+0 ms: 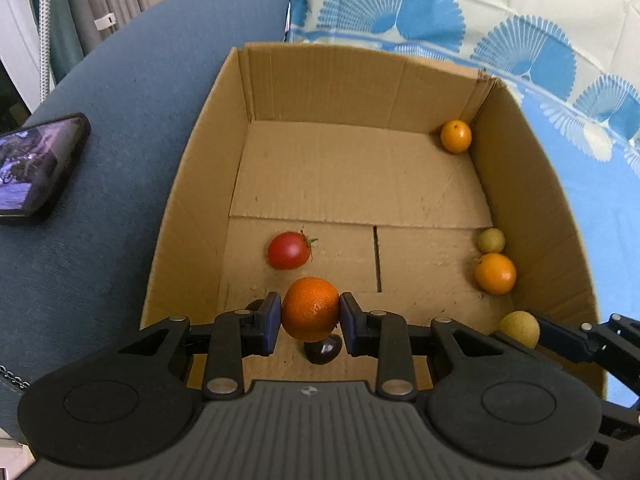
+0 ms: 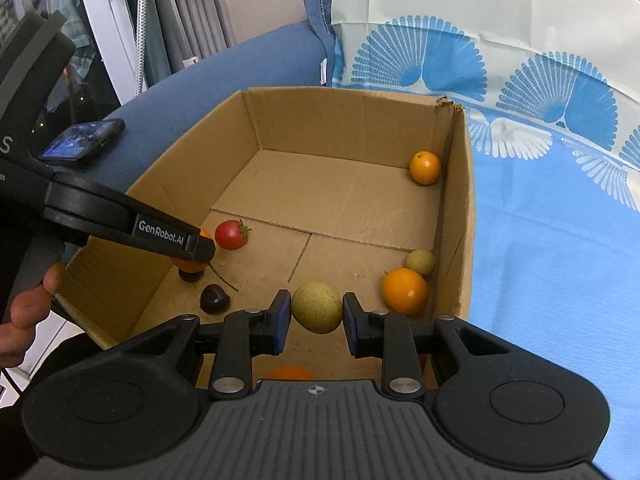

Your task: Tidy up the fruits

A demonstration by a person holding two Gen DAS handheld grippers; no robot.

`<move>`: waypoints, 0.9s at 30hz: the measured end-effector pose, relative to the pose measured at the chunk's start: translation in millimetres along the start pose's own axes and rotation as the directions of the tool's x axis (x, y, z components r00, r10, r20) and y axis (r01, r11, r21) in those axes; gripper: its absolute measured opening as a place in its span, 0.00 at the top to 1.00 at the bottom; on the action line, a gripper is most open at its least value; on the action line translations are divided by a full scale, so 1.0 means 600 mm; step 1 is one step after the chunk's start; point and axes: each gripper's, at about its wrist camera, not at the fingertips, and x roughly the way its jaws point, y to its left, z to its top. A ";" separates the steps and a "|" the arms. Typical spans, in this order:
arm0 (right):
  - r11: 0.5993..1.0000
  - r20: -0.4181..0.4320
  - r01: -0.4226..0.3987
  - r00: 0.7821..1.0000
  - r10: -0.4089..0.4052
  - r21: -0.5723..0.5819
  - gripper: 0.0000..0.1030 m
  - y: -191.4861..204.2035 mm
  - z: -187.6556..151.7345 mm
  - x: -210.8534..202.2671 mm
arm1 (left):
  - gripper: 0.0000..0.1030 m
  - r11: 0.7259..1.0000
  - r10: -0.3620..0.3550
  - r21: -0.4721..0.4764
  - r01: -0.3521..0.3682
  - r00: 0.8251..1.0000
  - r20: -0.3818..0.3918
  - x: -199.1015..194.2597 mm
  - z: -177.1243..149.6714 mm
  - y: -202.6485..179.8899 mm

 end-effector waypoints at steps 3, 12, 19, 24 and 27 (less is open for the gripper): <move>1.000 -0.004 0.005 1.000 -0.005 -0.008 0.71 0.000 -0.001 0.004 | 0.64 1.000 -0.002 0.005 0.002 1.000 -0.013 0.006 -0.001 -0.001; 0.996 0.040 0.058 0.998 -0.056 -0.069 0.10 0.016 0.006 -0.048 | 0.00 0.998 0.014 0.066 -0.017 0.998 0.057 -0.053 -0.014 -0.011; 0.993 0.043 0.117 0.992 -0.116 -0.011 0.02 0.033 -0.030 -0.128 | 0.00 1.000 -0.005 0.024 0.004 0.999 0.044 -0.121 -0.068 -0.009; 0.986 0.048 0.167 0.985 -0.168 0.021 0.02 0.047 -0.064 -0.174 | 0.00 1.000 0.008 0.017 -0.009 0.997 0.076 -0.163 -0.115 -0.013; 0.982 0.082 0.188 0.978 -0.190 0.035 0.01 0.054 -0.079 -0.203 | 0.00 1.000 0.026 0.015 -0.027 0.995 0.099 -0.183 -0.138 -0.015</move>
